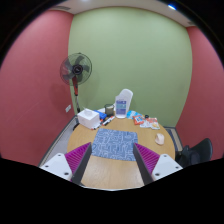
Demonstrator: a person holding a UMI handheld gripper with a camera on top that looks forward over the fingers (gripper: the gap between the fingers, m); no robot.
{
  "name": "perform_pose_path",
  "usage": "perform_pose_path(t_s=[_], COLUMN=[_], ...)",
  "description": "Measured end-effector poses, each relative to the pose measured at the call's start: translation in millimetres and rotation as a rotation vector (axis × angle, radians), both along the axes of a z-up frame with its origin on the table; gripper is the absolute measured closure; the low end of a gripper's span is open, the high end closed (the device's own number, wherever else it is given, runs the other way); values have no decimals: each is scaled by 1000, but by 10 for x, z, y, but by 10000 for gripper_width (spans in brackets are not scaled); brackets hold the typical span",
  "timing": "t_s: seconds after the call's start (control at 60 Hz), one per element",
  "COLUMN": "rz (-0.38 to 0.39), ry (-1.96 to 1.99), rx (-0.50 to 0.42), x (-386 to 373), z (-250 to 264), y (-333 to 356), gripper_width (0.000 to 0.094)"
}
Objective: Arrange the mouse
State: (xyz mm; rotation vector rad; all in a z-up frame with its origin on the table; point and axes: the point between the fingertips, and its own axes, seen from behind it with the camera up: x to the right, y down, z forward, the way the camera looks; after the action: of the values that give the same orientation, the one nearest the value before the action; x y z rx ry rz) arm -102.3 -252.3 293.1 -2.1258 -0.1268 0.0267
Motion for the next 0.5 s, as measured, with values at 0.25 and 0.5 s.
perform_pose_path(t_s=[0.25, 0.5], rz=[-29, -82], ry=[-14, -42], rx=[-102, -163], x=[726, 2101], z=[-788, -1677], y=[103, 596], gripper_width=[95, 94])
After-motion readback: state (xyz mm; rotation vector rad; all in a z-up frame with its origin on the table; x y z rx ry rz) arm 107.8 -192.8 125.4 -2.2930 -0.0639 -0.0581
